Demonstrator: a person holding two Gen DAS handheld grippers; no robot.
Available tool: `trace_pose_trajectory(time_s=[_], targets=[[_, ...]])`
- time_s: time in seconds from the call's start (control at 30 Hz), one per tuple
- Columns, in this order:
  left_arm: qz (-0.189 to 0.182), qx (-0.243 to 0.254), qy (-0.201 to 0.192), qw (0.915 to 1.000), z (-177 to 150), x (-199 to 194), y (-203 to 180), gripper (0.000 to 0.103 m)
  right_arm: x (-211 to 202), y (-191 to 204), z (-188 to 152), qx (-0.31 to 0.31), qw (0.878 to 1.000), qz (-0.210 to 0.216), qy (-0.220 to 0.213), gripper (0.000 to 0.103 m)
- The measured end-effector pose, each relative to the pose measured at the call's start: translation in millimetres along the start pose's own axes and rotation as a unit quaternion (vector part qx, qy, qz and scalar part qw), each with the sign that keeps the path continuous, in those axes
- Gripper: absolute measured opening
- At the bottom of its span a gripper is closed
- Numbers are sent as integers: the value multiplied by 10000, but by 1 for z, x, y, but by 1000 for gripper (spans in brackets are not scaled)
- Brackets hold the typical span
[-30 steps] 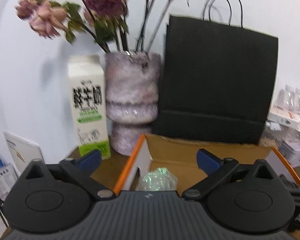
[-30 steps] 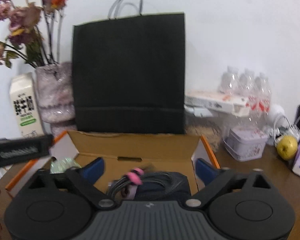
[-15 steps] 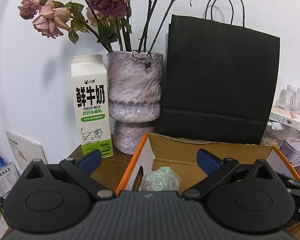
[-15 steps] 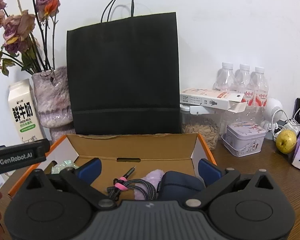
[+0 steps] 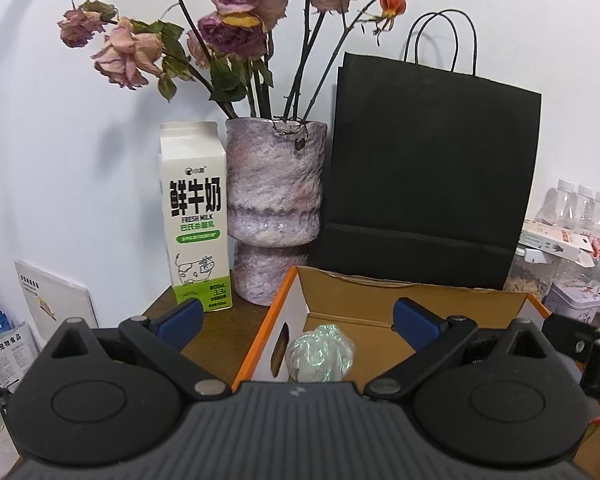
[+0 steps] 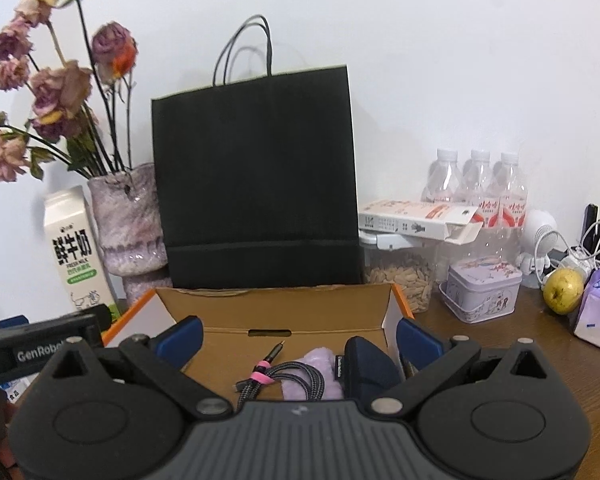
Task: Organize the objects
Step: 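Open the left tool to drop the lid while the right tool releases the cable into the box, then move both tools back toward the remaining items on the table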
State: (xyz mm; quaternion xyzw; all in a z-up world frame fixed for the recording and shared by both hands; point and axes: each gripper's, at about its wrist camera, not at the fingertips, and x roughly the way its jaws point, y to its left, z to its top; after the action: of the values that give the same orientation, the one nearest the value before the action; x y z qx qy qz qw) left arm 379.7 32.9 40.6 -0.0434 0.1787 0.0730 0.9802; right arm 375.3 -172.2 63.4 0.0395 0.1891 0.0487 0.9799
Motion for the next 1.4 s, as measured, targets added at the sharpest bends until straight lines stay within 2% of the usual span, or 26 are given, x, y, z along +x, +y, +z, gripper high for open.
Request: trace_pose_trajectory(time_s=[0.33, 0.67, 0.93, 1.4], targets=[[-22, 77, -21, 10000, -16, -39, 12, 103, -46, -3, -4, -172, 9996, 82, -209, 103], [-101, 151, -72, 9998, -36, -80, 17, 103, -93, -2, -23, -606, 9974, 212, -323, 103], [-108, 186, 14, 9998, -61, -107, 22, 103, -134, -7, -63, -688, 9954, 256, -613, 103], [-298, 349, -41, 9989, -97, -158, 10, 103, -185, -27, -103, -764, 9947, 281, -626, 103]])
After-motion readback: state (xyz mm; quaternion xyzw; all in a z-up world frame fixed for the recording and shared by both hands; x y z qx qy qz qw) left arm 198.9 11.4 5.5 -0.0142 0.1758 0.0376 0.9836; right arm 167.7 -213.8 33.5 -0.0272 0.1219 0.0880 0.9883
